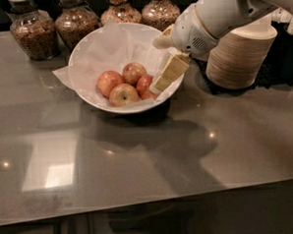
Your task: Pick apple from white bowl
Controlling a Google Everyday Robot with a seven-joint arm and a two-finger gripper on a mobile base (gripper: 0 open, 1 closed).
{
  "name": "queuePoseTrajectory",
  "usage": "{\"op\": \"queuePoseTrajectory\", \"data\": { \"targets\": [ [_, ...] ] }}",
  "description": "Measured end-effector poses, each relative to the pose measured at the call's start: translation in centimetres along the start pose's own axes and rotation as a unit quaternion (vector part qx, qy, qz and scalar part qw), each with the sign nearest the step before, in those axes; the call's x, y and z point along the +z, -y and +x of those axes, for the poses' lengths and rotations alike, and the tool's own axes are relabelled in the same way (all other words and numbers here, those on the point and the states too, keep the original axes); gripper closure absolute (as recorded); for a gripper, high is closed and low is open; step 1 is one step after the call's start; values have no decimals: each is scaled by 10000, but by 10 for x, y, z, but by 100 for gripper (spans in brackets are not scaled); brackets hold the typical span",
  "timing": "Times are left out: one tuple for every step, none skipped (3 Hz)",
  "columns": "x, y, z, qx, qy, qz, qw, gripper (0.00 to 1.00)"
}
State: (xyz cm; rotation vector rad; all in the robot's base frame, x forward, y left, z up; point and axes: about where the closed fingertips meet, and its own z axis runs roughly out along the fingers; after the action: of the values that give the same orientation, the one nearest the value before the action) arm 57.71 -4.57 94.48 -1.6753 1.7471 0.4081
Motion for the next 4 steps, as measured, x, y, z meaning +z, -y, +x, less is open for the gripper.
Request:
{"op": "queuePoseTrajectory", "data": {
  "targets": [
    [11, 0, 4, 58, -22, -127, 9999, 21],
    [25, -2, 8, 110, -61, -299, 9995, 22],
    [35, -2, 11, 140, -81, -402, 9991, 23],
    [42, 1, 10, 125, -106, -465, 9988, 25]
  ]
}}
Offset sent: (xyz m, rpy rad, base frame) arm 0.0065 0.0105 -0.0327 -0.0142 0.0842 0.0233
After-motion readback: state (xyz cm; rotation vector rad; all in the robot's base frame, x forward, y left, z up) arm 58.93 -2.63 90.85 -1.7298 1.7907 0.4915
